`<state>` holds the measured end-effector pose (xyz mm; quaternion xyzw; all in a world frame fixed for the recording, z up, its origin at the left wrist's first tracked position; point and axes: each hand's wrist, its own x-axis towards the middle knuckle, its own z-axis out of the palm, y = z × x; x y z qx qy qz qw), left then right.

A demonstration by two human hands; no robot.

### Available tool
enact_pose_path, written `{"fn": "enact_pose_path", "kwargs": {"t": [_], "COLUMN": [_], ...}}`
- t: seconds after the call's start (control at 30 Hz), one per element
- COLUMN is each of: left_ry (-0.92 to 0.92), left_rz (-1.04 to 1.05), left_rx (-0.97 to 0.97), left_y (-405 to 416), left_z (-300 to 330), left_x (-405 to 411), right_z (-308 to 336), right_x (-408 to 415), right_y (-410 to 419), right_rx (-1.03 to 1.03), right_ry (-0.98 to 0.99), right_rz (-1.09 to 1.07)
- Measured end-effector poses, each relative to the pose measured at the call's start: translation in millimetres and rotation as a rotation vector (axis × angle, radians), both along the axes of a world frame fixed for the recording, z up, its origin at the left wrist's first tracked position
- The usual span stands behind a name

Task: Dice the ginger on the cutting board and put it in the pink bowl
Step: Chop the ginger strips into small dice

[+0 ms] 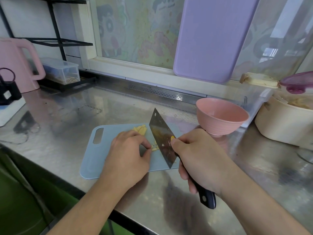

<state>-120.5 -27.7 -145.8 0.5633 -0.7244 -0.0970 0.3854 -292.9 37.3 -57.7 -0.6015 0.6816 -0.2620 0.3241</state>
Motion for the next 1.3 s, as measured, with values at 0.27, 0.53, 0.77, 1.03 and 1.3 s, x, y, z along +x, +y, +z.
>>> {"fn": "enact_pose_path", "kwargs": {"t": [0.27,0.53,0.77,1.03,1.3], "left_ry": [-0.049,-0.055,-0.006,0.040,-0.039], "left_rz": [-0.020,-0.037,-0.045,-0.042,-0.035], "left_rx": [-0.014,-0.015,0.001,0.008,-0.002], "left_y": [-3.9,-5.2,-6.7,-7.8,-5.1], "left_z": [-0.8,-1.9,-3.8,-3.2,-1.9], "left_x": [0.0,0.7,0.8,2.6,1.7], "right_z": [-3.2,-9.2,-2.5,-5.6,-10.3], "right_x": [11.9,11.8,5.4,11.8,21.7], "right_y": [-0.6,-1.6,-1.4,1.5,-4.0], "right_rx": [0.042,0.025,-0.010,0.045,-0.013], "right_ry": [0.085,-0.026,-0.044,-0.052,0.180], "right_rz": [0.046,-0.034,-0.044,-0.007,0.023]}}
